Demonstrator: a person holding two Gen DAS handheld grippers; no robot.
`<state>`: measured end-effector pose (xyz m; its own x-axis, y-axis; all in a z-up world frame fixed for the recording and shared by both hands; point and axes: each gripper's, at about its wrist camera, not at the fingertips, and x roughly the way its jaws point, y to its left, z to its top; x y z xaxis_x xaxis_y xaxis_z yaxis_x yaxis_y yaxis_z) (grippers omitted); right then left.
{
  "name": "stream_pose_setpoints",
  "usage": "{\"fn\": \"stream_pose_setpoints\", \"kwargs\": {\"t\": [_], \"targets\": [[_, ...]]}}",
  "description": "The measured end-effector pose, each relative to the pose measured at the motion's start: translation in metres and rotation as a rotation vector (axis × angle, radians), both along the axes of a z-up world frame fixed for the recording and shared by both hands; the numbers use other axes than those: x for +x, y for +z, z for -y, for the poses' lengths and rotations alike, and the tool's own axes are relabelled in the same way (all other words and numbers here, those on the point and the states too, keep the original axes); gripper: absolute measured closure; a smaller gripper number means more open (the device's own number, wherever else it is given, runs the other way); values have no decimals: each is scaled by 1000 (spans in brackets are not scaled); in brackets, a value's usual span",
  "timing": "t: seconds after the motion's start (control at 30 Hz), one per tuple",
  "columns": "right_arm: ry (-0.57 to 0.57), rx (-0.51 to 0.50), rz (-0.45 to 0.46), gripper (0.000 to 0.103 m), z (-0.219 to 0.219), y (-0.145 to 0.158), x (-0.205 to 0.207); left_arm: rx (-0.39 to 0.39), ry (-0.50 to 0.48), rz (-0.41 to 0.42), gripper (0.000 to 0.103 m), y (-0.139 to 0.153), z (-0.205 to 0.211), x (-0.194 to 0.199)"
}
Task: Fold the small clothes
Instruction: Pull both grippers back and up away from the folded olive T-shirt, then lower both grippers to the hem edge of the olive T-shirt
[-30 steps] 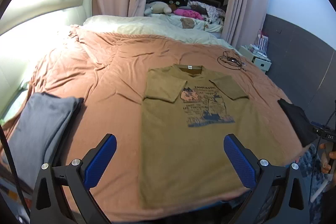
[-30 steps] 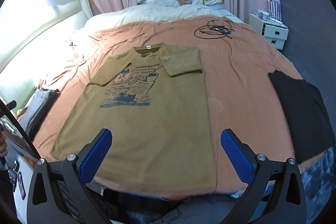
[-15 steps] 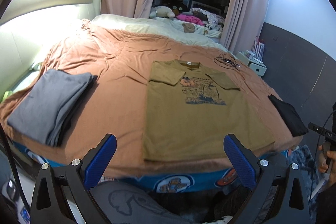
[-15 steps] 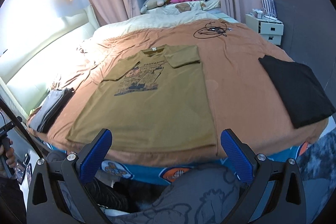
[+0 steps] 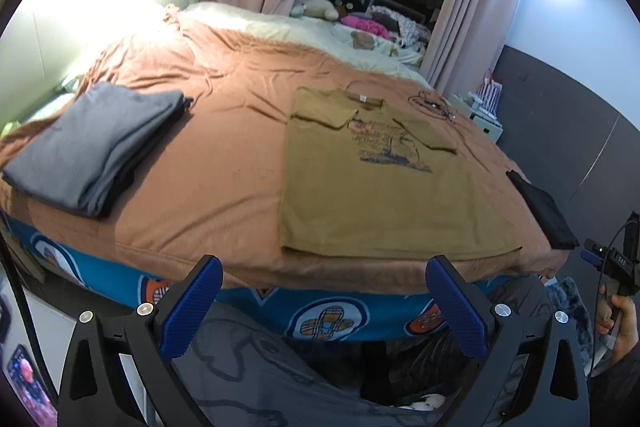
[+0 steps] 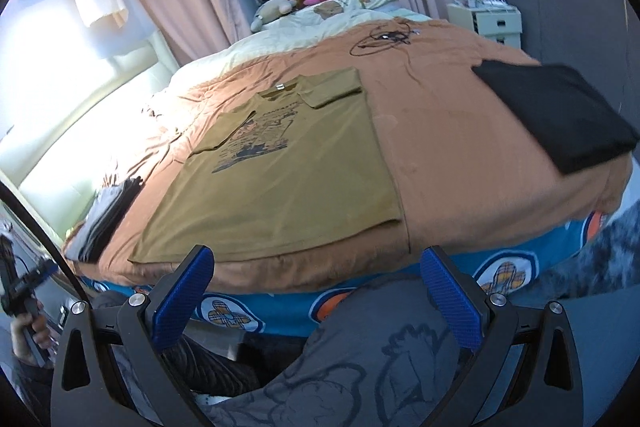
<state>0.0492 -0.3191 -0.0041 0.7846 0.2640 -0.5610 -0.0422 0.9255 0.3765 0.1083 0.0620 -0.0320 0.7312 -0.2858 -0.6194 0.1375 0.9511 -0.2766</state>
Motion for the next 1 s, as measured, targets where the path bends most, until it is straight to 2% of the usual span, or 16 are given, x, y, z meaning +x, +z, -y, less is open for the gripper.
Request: {"fn": "stream_pose_setpoints", "kwargs": {"t": [0.1, 0.23, 0.37, 0.5, 0.67, 0.8, 1.0], "targets": [[-10, 21, -22, 0, 5, -12, 8, -1, 1, -20, 7, -11, -3, 8], [-10, 48, -54, 5, 7, -25, 26, -44, 7, -55, 13, -27, -8, 24], [-17, 71, -83, 8, 14, -35, 45, -49, 12, -87, 21, -41, -6, 45], [-34, 102, -144, 19, 26, -46, 73, -77, 16, -145, 33, -59, -5, 73], [-42, 152, -180, 20, 36, -56, 99, -92, 14, -221, 36, -83, -2, 112], [-42, 198, -207, 25, 45, -68, 119, -141, 18, -291, 46, -107, -4, 138], [-59, 261, -221, 26, 63, -87, 144, -181, 53, -325, 46, -125, -13, 154]]}}
